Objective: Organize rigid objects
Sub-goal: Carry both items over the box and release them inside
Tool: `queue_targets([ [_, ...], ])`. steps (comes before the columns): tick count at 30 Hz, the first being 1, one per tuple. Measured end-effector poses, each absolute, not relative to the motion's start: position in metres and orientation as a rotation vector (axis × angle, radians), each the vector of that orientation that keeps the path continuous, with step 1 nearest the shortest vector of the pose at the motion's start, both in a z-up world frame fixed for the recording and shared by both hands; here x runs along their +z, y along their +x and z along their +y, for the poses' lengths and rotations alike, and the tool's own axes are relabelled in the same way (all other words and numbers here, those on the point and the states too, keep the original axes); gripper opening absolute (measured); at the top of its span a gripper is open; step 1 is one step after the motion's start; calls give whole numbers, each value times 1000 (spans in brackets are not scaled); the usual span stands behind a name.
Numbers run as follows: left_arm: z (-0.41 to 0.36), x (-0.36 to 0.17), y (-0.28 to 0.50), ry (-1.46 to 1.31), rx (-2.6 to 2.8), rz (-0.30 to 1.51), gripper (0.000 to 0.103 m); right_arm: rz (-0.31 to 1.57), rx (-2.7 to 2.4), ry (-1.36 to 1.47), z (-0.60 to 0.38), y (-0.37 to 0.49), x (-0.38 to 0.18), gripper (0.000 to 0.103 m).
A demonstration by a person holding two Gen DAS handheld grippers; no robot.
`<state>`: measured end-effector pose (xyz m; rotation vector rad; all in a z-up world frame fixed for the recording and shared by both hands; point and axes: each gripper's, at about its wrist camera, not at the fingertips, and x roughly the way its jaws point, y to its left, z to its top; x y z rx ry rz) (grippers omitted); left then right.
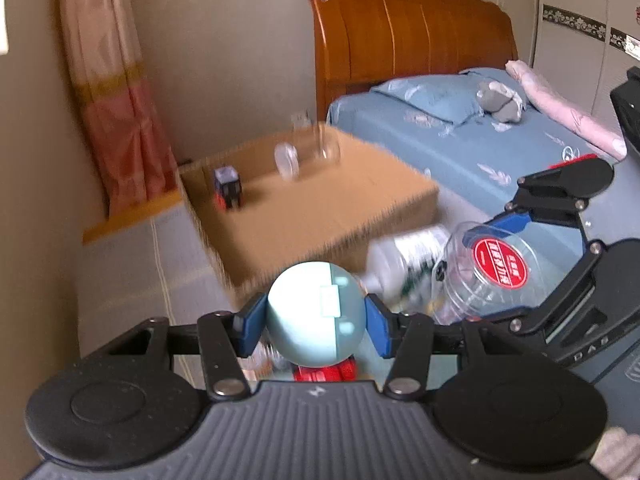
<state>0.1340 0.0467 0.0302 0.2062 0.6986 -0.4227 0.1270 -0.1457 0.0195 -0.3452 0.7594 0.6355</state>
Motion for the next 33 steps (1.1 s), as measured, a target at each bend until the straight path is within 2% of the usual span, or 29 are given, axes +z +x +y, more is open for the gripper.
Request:
queue_targets([
  [8, 32, 44, 185, 239, -429, 651, 52, 705, 577, -298, -152, 165, 42, 82],
  [17, 36, 22, 230, 215, -383, 692, 52, 712, 517, -263, -152, 212, 47, 82],
  [19, 39, 17, 234, 202, -359, 683, 61, 714, 507, -249, -155, 218, 49, 82],
  [21, 41, 15, 233, 211, -342, 672, 96, 720, 498, -238, -156, 224, 48, 82],
  [24, 44, 16, 224, 223, -318, 625, 98, 728, 485, -224, -158, 232, 47, 82],
  [33, 60, 12, 198, 161, -253, 665, 100, 754, 436, -199, -151, 259, 43, 82],
])
